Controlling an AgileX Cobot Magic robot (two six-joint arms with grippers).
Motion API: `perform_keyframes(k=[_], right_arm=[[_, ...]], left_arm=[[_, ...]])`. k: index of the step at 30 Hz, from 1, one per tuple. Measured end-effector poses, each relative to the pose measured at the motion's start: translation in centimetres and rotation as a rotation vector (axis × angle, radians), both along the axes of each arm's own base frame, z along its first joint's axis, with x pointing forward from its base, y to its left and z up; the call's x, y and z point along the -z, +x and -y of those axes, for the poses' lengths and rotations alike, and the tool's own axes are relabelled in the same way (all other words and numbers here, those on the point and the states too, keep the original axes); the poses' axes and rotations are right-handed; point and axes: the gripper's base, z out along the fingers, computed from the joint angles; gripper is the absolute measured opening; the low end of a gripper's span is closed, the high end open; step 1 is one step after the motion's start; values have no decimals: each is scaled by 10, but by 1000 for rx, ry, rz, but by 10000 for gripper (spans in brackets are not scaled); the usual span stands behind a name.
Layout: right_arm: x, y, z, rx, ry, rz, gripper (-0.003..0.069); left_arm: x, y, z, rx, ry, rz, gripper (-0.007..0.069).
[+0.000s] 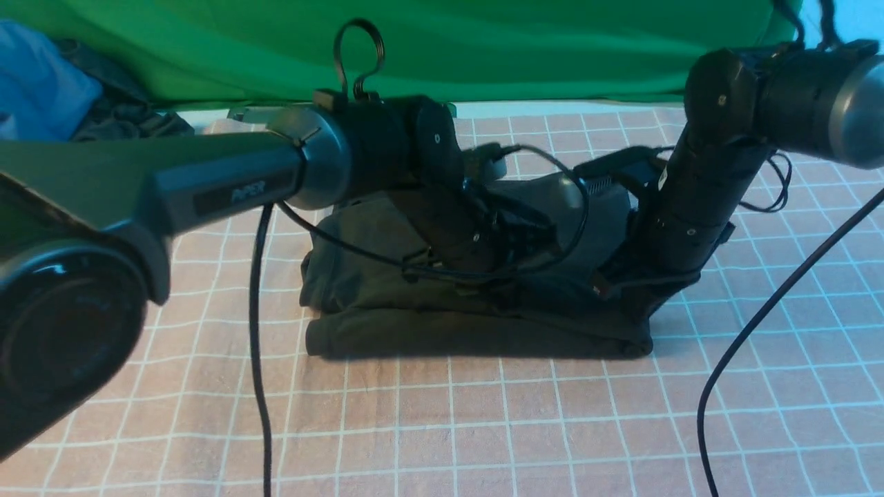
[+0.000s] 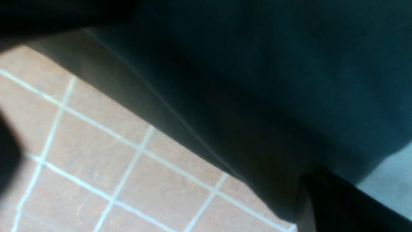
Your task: Fold a long-sleeved shirt over a pink coffee tablecloth.
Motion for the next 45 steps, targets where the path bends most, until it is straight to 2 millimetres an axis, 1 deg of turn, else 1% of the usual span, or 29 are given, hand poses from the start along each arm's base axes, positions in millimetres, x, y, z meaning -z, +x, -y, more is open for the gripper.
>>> perform_keyframes(k=[4,7,9,10,12,13,15,17,18,19,21,23,24,25,26,27,28,30,31,34,36,39,41,44,45], right_arm=[[17,-1,3,-14,-43,-39,36],[20,-1,6,-25,-74,-38,36],[20,-1,7,-29,-87,-38,36],[18,-2,8,-29,-92,-33,36],[14,-2,9,-25,-92,-25,36],[6,-4,9,-18,-85,-7,36],[-9,-6,10,-8,-72,33,36],[-25,-8,10,1,-46,79,36],[-33,-10,9,6,-18,103,36],[-37,-11,8,4,2,113,36],[-41,-13,4,-12,43,112,36],[-37,-12,2,-18,61,96,36],[-37,-12,2,-19,61,96,36],[-30,-10,1,-24,61,80,36],[-28,-10,1,-23,62,74,36],[-26,-10,0,-23,61,69,36],[-21,-9,-1,-21,63,54,36],[-13,-7,-2,-17,63,30,36],[-8,-7,-2,-17,59,15,36],[1,-6,-2,-19,48,-24,36],[11,-6,-2,-22,34,-59,36],[17,-7,-2,-29,16,-93,36],[18,-8,0,-36,1,-104,36],[18,-9,2,-48,-22,-114,36],[16,-11,3,-56,-35,-127,36]], left_arm=[[3,-4,-3,7,29,-59,13],[2,-6,-4,19,42,-83,13],[-2,-6,-4,31,40,-77,13],[-9,-7,-4,40,35,-65,13],[-17,-7,-4,47,29,-46,13],[-34,-9,-6,56,27,-8,13],[-59,-12,-14,52,55,56,13],[-80,-14,-25,29,125,123,13],[-92,-15,-37,4,214,177,13],[-95,-14,-41,-16,233,182,13],[-101,-11,-60,-75,307,188,13],[-98,-3,-84,-145,318,151,13],[-98,-2,-86,-152,316,148,13],[-89,5,-105,-197,291,116,13],[-84,9,-113,-208,278,107,13],[-84,9,-113,-208,278,107,13],[-73,14,-125,-233,248,93,13],[-56,17,-137,-261,223,39,13],[-44,15,-140,-263,232,4,13],[-24,10,-144,-252,270,-46,13],[-5,2,-148,-237,313,-86,13],[5,-2,-151,-236,342,-94,13],[5,-2,-152,-243,345,-91,13],[2,-3,-152,-244,348,-86,13],[-5,-5,-153,-244,350,-83,13]])
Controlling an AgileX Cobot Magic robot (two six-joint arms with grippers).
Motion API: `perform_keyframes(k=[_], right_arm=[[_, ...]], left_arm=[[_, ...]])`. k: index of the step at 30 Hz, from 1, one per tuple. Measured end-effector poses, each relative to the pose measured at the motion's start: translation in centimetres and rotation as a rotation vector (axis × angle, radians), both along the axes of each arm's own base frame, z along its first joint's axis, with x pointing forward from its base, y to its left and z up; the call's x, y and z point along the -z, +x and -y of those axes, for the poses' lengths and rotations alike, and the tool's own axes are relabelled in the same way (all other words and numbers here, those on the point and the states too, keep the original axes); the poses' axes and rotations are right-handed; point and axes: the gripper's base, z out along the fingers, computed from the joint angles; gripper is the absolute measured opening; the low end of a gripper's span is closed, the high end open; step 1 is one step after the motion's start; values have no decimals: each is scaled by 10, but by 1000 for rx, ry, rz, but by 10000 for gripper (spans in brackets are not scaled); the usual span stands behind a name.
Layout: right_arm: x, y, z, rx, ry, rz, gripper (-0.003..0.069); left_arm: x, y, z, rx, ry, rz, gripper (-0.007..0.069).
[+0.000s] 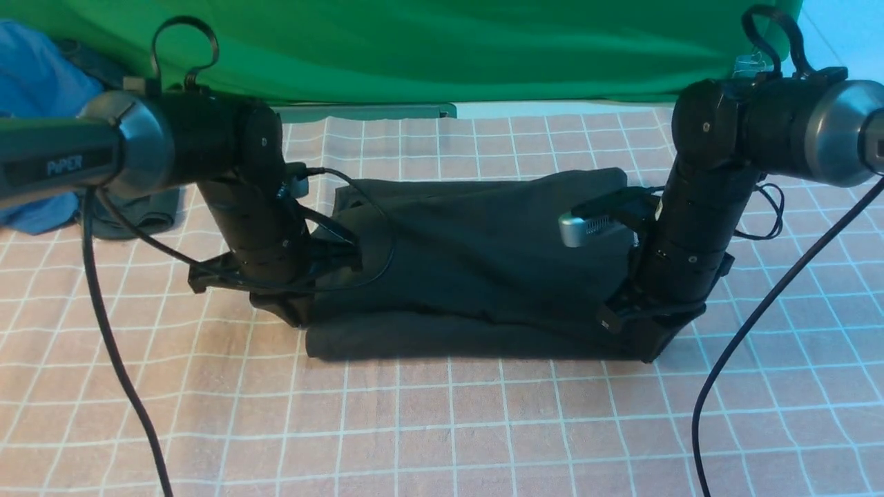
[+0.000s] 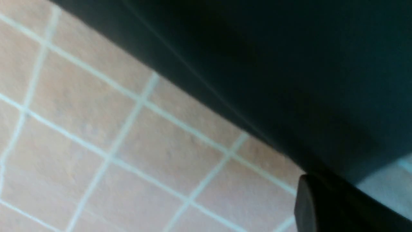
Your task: Fold a long-sleeved shirt over a pink coffee tablecloth.
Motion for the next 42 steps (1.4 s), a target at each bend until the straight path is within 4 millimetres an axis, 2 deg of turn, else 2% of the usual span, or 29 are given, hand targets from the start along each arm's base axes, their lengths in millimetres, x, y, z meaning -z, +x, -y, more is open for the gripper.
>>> perform_keyframes(k=[3,6,7,8,9,11,14,15,16,17,18,20,23,24,26,28,30,34,36,39,42], right_arm=[[-15,-4,2,-8,-2,25,36],[-53,-12,6,-7,27,123,36],[-80,-19,8,-1,53,199,36],[-84,-21,9,1,57,209,36],[-118,-33,13,19,95,317,36],[-158,-50,19,34,146,456,36],[-219,-84,32,58,245,725,36],[-235,-95,36,63,273,800,36],[-260,-115,43,70,316,915,36],[-260,-114,43,71,318,921,36],[-285,-140,53,81,371,1061,36],[-302,-166,63,91,417,1182,36],[-309,-203,77,115,486,1366,36],[-306,-221,84,128,517,1449,36],[-299,-238,91,141,546,1527,36],[-282,-264,102,161,590,1645,36],[-267,-281,109,176,619,1726,36],[-224,-311,122,212,682,1884,36],[-211,-322,127,221,705,1942,36],[-200,-336,133,233,741,2026,44],[-199,-345,136,237,761,2071,64]], left_arm=[[-28,-5,-1,1,-11,54,13],[-78,-20,-5,1,-38,165,13],[-102,-31,-8,1,-50,216,13],[-106,-33,-8,1,-53,228,13],[-137,-51,-13,0,-74,309,13],[-167,-75,-18,0,-96,398,13],[-210,-129,-31,3,-133,554,13],[-220,-147,-36,6,-142,600,13],[-227,-166,-40,11,-150,643,13],[-229,-173,-42,13,-153,661,13],[-235,-202,-49,19,-165,727,13],[-236,-230,-56,19,-179,786,13],[-230,-278,-68,-10,-222,887,13],[-221,-296,-72,-28,-240,923,13],[-213,-312,-77,-42,-251,966,13],[-193,-331,-83,-72,-258,996,13],[-181,-344,-87,-83,-262,1026,13],[-144,-359,-92,-91,-264,1072,13],[-132,-360,-92,-91,-271,1087,13],[-119,-357,-91,-101,-289,1100,13],[-118,-354,-88,-99,-330,1134,13]])
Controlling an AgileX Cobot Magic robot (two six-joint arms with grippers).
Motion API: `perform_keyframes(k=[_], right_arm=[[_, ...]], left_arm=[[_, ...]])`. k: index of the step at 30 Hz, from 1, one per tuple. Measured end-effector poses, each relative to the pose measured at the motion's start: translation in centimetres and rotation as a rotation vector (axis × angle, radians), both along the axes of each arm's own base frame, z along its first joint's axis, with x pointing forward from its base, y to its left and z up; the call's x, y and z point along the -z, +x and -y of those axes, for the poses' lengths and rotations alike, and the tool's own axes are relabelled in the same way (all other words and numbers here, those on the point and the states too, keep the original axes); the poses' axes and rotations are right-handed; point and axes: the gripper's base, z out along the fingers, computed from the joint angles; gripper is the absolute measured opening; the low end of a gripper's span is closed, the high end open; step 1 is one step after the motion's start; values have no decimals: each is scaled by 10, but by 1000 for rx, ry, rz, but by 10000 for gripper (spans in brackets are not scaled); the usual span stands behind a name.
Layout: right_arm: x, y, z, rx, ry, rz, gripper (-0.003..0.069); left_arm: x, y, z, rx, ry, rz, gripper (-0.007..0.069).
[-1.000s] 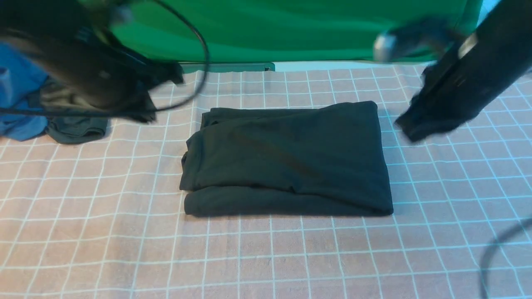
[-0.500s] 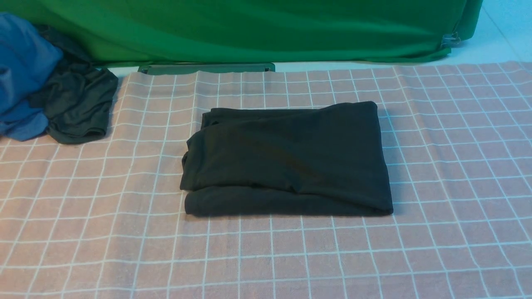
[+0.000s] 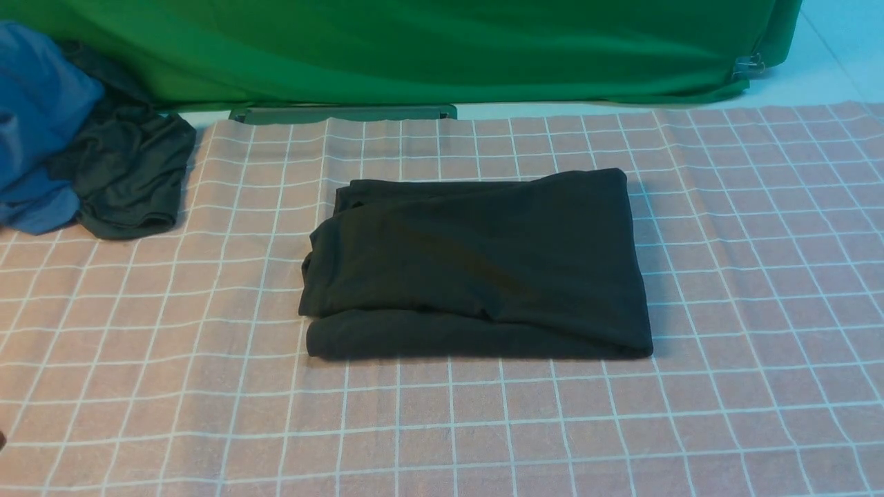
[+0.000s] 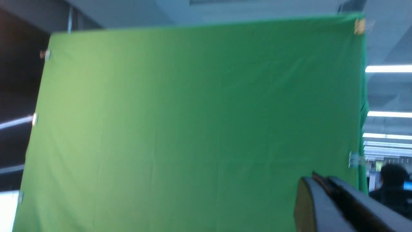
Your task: Fold a long-sleeved shirt over a pink coffee tablecloth.
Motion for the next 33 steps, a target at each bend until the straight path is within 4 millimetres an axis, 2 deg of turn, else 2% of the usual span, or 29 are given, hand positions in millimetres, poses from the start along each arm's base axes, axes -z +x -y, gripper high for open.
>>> perform_keyframes(k=[9,28,33], right_arm=[[-1,-5,2,2,13,32,146],[-1,-5,2,2,13,32,191],[-1,-5,2,2,13,32,202]], left_arm=[[-4,2,2,10,-26,58,13],[-2,2,2,19,15,60,13],[-2,7,2,27,92,153,13]])
